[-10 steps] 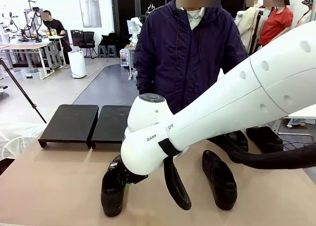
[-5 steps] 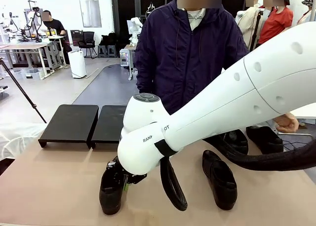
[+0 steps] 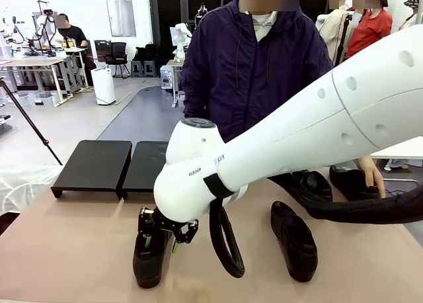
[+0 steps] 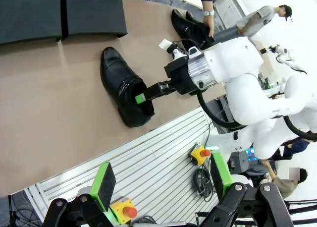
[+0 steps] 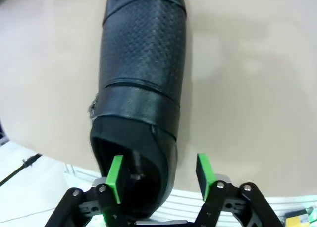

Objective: Organize the shoes by placing them on the stand.
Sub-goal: Pick up one Shoe and place it in the middle of the table.

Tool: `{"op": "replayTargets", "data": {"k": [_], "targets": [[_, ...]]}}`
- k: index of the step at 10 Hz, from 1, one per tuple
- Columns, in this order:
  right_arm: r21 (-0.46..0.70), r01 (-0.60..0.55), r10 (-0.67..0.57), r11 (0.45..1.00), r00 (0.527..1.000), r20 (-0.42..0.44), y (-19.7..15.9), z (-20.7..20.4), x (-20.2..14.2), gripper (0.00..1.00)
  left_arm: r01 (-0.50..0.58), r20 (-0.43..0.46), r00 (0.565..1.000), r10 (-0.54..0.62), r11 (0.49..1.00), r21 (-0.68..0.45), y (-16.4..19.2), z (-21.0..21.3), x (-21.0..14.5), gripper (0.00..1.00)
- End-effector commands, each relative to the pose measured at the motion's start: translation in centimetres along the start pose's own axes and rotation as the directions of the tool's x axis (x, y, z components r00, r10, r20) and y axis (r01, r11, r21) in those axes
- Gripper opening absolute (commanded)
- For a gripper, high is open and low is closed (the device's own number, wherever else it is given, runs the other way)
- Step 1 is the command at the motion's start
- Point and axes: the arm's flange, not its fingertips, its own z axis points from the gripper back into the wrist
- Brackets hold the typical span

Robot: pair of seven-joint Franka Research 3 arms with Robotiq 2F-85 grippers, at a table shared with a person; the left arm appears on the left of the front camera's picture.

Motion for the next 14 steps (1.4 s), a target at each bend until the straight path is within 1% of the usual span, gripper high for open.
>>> {"op": "replayTargets", "data": {"k": [1, 3, 4, 5, 7, 8, 9, 10, 11, 12, 13, 14], "targets": [[0.02, -0.037, 0.038, 0.999, 0.998, -0.046, -0.6, 2.8, 0.3, 1.0, 0.014, 0.006, 1.0, -0.014, 1.0, -0.02, -0.1, -0.3, -0.2, 1.0], [0.032, -0.068, 0.07, 0.997, 0.994, -0.086, -1.7, 6.5, -0.2, 1.0, 0.014, 0.006, 1.0, -0.014, 1.0, -0.02, -0.1, -0.3, -0.2, 1.0], [0.053, -0.073, 0.078, 0.996, 0.992, -0.095, -2.9, 8.8, -0.9, 1.0, 0.014, 0.006, 1.0, -0.014, 1.0, -0.02, -0.1, -0.3, -0.2, 1.0], [0.094, -0.096, 0.109, 0.991, 0.983, -0.148, -4.6, 11.5, -2.5, 1.0, 0.014, 0.006, 1.0, -0.014, 1.0, -0.02, -0.1, -0.3, -0.2, 1.0], [0.16, -0.097, 0.129, 0.982, 0.971, -0.201, -8.8, 15.5, -6.4, 1.0, 0.014, 0.006, 1.0, -0.014, 1.0, -0.02, -0.1, -0.3, -0.2, 1.0], [0.206, -0.098, 0.137, 0.974, 0.973, -0.183, -10.3, 16.8, -8.1, 1.0, 0.014, 0.006, 1.0, -0.014, 1.0, -0.02, -0.1, -0.3, -0.2, 1.0], [0.198, -0.097, 0.127, 0.975, 0.981, -0.146, -11.5, 17.2, -9.2, 1.0, 0.014, 0.006, 1.0, -0.014, 1.0, -0.02, -0.1, -0.3, -0.2, 1.0], [0.203, -0.061, 0.086, 0.977, 0.99, -0.114, -12.6, 17.7, -9.3, 1.0, 0.014, 0.006, 1.0, -0.014, 1.0, -0.02, -0.1, -0.3, -0.2, 1.0], [0.203, -0.04, 0.067, 0.978, 0.989, -0.13, -14.2, 18.2, -9.5, 1.0, 0.014, 0.006, 1.0, -0.014, 1.0, -0.02, -0.1, -0.3, -0.2, 1.0], [0.24, -0.009, 0.057, 0.971, 0.98, -0.192, -16.8, 19.4, -10.4, 1.0, 0.014, 0.006, 1.0, -0.014, 1.0, -0.02, -0.1, -0.3, -0.2, 1.0], [0.229, 0.042, 0.007, 0.973, 0.978, -0.208, -19.4, 20.9, -11.6, 1.0, 0.014, 0.006, 1.0, -0.014, 1.0, -0.02, -0.1, -0.3, -0.2, 1.0], [0.238, 0.065, -0.006, 0.969, 0.97, -0.242, -22.6, 23.2, -12.5, 1.0, 0.014, 0.006, 1.0, -0.014, 1.0, -0.02, -0.1, -0.3, -0.2, 1.0]]}}
